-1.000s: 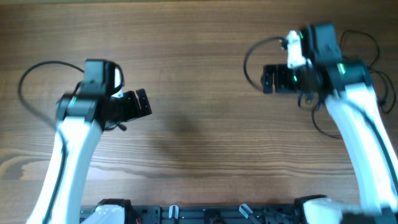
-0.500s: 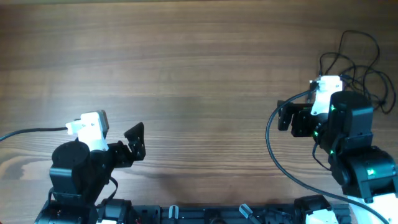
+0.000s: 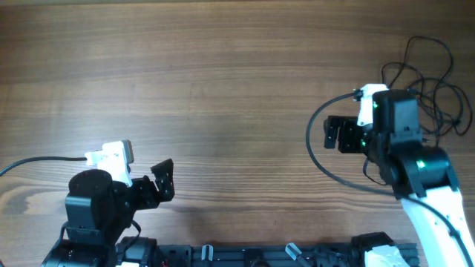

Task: Untangle cables

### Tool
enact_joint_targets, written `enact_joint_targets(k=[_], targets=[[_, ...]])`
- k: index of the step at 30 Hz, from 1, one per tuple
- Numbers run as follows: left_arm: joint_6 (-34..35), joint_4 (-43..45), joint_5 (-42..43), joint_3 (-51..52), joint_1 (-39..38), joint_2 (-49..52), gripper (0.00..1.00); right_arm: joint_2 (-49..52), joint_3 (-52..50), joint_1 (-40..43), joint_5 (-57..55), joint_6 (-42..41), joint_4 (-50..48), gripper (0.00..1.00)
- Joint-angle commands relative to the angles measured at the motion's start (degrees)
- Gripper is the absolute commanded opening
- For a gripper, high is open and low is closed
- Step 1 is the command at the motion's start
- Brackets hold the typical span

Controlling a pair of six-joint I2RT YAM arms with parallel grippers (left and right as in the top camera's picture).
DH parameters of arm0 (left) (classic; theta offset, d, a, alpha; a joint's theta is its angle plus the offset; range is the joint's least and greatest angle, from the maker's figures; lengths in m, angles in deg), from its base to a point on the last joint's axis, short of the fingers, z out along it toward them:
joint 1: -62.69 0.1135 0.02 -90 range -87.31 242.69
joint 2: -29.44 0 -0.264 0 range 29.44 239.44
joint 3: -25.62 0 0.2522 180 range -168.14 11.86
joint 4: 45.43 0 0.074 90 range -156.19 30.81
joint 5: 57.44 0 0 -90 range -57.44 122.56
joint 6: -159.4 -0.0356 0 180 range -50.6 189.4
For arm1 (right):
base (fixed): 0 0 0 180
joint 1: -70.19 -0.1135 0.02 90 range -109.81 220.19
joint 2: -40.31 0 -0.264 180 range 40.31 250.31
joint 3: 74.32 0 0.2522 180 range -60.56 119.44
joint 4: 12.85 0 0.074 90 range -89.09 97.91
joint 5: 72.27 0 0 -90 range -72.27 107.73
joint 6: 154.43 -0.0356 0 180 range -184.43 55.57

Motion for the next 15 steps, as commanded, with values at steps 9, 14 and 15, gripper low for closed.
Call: enact_joint_targets(k=[9, 14, 15], targets=[[-1.2, -0.6, -0.3, 0.4, -0.3, -0.3, 1.0, -38.7, -34.6, 3.1, 6.7, 2.0, -46.6, 0.99], [-1.2, -0.6, -0.3, 0.4, -0.3, -0.3, 1.0, -49.7, -39.8, 3.1, 1.1, 2.0, -46.7, 1.0], [-1.2, -0.6, -0.3, 0.4, -0.3, -0.3, 1.0, -51.1, -40.4, 3.1, 0.3, 2.0, -46.8, 1.0]])
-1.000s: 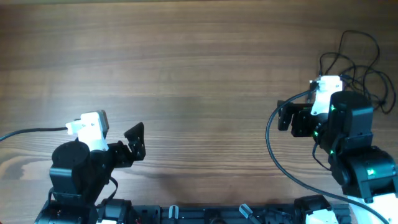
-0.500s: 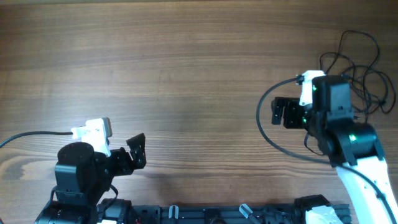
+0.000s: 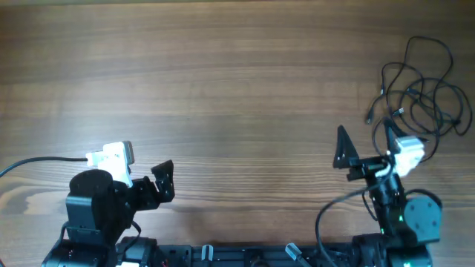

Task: Untangle cables

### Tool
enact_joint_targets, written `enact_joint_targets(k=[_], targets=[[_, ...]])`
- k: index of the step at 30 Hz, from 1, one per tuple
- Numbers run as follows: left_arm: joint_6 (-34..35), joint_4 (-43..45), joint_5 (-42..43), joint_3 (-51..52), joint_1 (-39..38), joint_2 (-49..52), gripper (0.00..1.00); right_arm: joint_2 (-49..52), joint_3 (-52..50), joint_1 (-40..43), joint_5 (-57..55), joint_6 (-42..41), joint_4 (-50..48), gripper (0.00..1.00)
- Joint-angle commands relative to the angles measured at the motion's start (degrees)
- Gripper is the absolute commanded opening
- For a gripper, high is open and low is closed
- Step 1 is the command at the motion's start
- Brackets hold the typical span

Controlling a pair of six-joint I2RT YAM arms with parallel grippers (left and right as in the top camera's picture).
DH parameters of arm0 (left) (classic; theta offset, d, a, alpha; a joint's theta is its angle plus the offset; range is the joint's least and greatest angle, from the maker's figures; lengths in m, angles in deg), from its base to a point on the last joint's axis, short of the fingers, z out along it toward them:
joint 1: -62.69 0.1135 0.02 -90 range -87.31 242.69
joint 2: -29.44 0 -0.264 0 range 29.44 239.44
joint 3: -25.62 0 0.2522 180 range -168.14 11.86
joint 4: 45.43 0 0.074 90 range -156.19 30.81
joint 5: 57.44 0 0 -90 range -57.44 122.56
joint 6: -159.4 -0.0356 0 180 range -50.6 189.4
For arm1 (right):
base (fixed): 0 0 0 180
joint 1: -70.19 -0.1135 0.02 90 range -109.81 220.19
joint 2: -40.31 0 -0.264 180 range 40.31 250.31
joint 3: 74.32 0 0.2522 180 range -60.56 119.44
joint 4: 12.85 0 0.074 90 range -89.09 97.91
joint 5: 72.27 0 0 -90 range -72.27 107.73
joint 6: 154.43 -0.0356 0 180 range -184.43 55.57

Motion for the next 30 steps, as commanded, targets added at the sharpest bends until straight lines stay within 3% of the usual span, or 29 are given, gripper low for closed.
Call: enact_joint_targets(k=[1, 6, 12, 16, 21, 23, 30], targets=[[-1.2, 0.1, -0.3, 0.3, -0.3, -0.3, 1.0, -5.2, -2.4, 0.2, -4.2, 0.3, -0.5, 1.0], [-1.2, 0.1, -0.3, 0.3, -0.3, -0.3, 1.0, -10.8, -7.3, 1.8, -4.3, 0.3, -6.1, 1.0], [-1.2, 0.1, -0.3, 0.3, -0.3, -0.3, 1.0, -11.0, -17.3, 2.1, -4.9, 0.4, -25.4, 1.0], [-1.2, 0.1, -0.3, 0.3, -0.3, -0.3, 1.0, -11.0, -17.7, 2.1, -4.3, 5.6, -21.1, 1.0], [-1.2, 0.1, -0.3, 0.3, -0.3, -0.3, 1.0, -11.0, -17.7, 2.1, -2.1, 6.4, -4.0, 1.0], [-1.2, 0.1, -0.3, 0.3, -0.3, -0.3, 1.0, -11.0, -17.7, 2.1, -0.3, 9.6, -3.7, 1.0], [-1.2, 0.1, -0.3, 0.3, -0.3, -0.3, 1.0, -11.0, -17.7, 2.1, -0.5, 8.9, -3.7, 1.0]])
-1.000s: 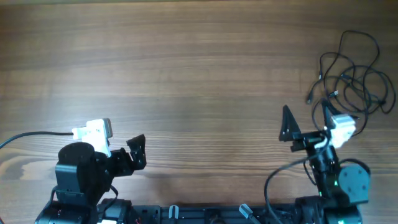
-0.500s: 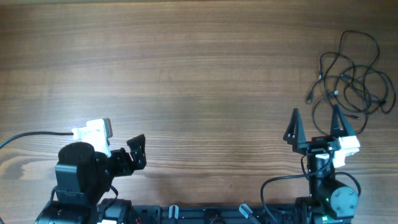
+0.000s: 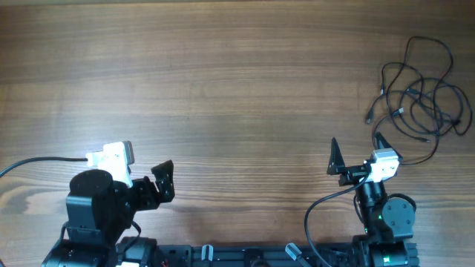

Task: Untangle cables

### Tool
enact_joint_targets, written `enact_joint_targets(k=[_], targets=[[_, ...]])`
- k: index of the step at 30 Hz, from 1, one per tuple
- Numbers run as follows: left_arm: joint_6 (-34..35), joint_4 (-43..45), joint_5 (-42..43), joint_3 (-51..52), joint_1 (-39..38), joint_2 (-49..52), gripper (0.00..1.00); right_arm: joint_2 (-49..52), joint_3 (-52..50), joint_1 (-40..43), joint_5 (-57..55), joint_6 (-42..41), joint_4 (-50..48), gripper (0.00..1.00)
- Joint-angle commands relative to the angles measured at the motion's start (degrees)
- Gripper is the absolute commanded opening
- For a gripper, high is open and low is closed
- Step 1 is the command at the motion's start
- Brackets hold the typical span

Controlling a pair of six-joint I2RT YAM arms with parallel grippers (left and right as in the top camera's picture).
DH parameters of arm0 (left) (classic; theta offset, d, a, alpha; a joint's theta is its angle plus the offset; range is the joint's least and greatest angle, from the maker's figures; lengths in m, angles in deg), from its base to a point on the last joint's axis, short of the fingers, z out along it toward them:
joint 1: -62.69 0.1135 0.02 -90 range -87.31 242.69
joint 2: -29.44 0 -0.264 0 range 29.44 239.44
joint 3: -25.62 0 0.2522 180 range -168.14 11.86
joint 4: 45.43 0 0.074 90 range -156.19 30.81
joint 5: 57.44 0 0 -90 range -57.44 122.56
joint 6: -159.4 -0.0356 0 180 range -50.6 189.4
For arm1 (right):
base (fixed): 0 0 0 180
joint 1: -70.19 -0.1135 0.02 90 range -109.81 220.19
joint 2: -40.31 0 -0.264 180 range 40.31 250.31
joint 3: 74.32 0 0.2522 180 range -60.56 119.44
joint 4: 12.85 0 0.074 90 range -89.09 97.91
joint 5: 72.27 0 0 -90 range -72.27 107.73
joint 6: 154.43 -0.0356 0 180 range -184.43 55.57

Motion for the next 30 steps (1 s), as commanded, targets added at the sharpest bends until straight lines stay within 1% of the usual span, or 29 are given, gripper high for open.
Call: enact_joint_targets(k=[1, 25, 27, 28, 30], targets=[[-1.2, 0.1, -0.3, 0.3, -0.3, -0.3, 1.0, -0.7, 0.0, 0.2, 1.2, 0.7, -0.2, 1.0], [-1.2, 0.1, -0.3, 0.3, -0.3, -0.3, 1.0, -0.7, 0.0, 0.2, 1.1, 0.8, -0.2, 1.0], [-2.1, -0.1, -1.9, 0.3, -0.2, -0.9, 1.0, -0.7, 0.0, 0.2, 1.1, 0.8, -0.2, 1.0], [-2.7, 0.3, -2.3, 0.9, -0.2, -1.7, 1.0, -0.7, 0.0, 0.2, 1.1, 0.8, -0.2, 1.0], [-2.7, 3.8, -2.3, 4.5, -0.2, -5.0, 1.0, -0.7, 0.0, 0.2, 1.1, 0.8, -0.2, 1.0]])
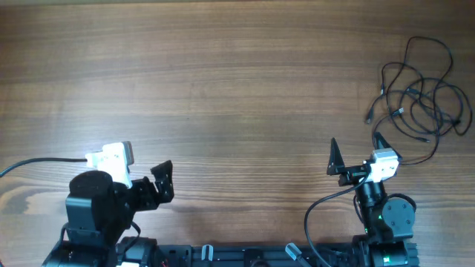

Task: Untangle cables

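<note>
A tangle of thin black cables (424, 93) lies in loops at the far right of the wooden table (223, 89), with loose plug ends pointing left. My right gripper (358, 150) stands open and empty near the front edge, below and left of the tangle and apart from it. At the front left, my left gripper (163, 182) is folded back with its fingers close together, holding nothing and far from the cables.
The right arm's own black cable (319, 215) curves by its base. A grey cable (37, 162) runs left from the left wrist camera. A black rail (245, 254) lines the front edge.
My right gripper was first out by the left side of the cable tangle. Half a second later it stood drawn back toward the front edge, leaving the tangle lying alone. It then sat folded over its base and has stayed there. The left arm never moved.
</note>
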### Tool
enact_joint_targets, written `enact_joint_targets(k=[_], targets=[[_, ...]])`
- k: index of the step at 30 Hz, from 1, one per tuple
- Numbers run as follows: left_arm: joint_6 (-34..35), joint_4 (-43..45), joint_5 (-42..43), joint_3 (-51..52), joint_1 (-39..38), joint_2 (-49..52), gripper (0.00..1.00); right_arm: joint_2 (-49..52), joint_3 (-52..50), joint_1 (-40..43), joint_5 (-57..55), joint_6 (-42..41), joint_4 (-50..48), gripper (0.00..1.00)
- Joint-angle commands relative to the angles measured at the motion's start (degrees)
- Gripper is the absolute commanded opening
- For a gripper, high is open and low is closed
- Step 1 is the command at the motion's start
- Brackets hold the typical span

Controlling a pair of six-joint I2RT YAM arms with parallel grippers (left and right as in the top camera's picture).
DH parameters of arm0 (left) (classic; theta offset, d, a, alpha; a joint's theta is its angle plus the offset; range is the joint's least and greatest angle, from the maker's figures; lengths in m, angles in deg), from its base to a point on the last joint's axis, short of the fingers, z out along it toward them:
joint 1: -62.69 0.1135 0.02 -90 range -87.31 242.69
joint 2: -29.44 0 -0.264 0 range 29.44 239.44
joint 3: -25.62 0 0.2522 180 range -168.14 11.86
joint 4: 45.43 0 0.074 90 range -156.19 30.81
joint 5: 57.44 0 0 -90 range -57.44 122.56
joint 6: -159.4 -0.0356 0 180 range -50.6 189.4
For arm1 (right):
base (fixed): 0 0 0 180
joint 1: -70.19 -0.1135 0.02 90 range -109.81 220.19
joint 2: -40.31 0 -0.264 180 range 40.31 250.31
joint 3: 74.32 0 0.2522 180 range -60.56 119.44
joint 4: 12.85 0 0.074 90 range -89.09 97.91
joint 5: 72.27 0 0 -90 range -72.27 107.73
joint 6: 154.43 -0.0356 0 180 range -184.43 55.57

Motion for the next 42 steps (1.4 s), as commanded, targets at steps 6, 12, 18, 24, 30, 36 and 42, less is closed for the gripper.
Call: enact_joint_targets(k=[6, 12, 18, 24, 30, 36, 42], targets=[[2.7, 22.3, -1.2, 25.5, -0.1, -20.6, 1.0, -0.7, 0.0, 0.2, 0.7, 0.7, -0.2, 1.0], [3.0, 42.8, -0.7, 39.5, 0.4, -28.2, 1.0, -0.7, 0.0, 0.2, 0.7, 0.8, -0.2, 1.0], [-2.0, 65.3, -1.5, 47.9, 1.1, -28.2, 1.0, -0.7, 0.0, 0.2, 0.7, 0.7, -0.2, 1.0], [-7.8, 60.7, -1.5, 47.9, 1.1, -28.2, 1.0, -0.7, 0.0, 0.2, 0.7, 0.8, -0.2, 1.0], [-7.1, 55.6, -1.3, 47.9, 1.1, -28.2, 1.0, -0.7, 0.0, 0.2, 0.7, 0.8, -0.2, 1.0], [-6.3, 55.8, -1.3, 47.9, 1.1, -28.2, 1.0, -0.7, 0.0, 0.2, 0.7, 0.8, -0.2, 1.0], [-6.3, 55.8, -1.3, 47.9, 1.1, -28.2, 1.0, -0.7, 0.0, 0.2, 0.7, 0.8, -0.2, 1.0]])
